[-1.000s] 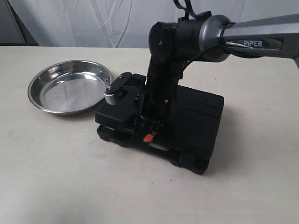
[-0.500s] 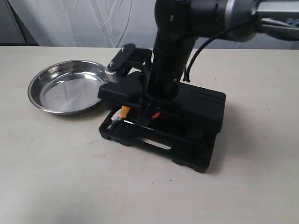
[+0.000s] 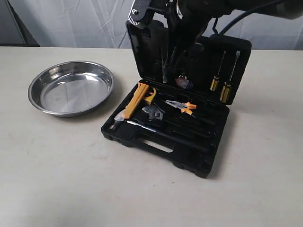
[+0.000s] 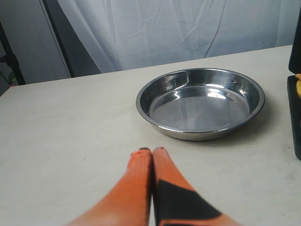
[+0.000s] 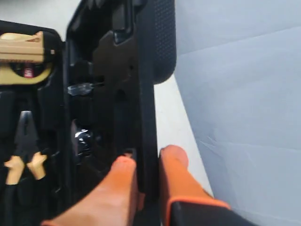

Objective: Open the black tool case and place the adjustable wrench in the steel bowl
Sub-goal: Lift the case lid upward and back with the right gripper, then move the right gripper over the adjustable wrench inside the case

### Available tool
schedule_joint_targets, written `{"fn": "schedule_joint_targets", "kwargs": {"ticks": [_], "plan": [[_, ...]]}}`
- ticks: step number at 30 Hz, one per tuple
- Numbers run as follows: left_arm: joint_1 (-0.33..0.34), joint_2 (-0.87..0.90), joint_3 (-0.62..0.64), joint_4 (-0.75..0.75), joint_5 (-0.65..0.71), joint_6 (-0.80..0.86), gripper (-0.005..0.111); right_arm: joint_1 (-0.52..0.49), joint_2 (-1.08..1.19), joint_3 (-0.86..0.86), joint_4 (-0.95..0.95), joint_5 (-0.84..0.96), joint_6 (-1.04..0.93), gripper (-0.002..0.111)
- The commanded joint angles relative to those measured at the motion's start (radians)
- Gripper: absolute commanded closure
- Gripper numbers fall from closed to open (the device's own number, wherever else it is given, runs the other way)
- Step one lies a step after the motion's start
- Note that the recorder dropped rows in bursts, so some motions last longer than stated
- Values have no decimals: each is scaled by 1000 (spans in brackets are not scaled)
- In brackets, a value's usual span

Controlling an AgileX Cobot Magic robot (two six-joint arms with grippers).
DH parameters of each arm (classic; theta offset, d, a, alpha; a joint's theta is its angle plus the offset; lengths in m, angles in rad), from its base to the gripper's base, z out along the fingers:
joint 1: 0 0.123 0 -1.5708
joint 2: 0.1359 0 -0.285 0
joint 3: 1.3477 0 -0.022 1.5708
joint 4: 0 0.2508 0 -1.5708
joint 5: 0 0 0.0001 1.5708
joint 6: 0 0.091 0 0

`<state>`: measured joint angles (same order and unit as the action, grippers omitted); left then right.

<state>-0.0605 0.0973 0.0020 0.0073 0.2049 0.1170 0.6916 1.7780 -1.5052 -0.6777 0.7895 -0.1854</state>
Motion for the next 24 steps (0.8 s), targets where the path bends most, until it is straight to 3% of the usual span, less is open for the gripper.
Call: {"fn": "schedule_joint_targets", "kwargs": {"ticks": [1, 10, 18, 21, 24], "plan": [[-2, -4, -2, -2, -10, -6, 106, -30, 16, -6, -212, -81, 133, 109], [-2, -4, -2, -2, -10, -6, 106, -173, 71, -6, -227, -167, 286, 109], [-2, -4, -2, -2, -10, -6, 106, -192, 69, -6, -423, -100, 664, 109], [-2, -4, -2, -2, -10, -6, 106, -192, 63, -6, -286, -115, 691, 109], [-2, -4, -2, -2, -10, -6, 106, -192, 72, -6, 55, -134, 526, 109]]}}
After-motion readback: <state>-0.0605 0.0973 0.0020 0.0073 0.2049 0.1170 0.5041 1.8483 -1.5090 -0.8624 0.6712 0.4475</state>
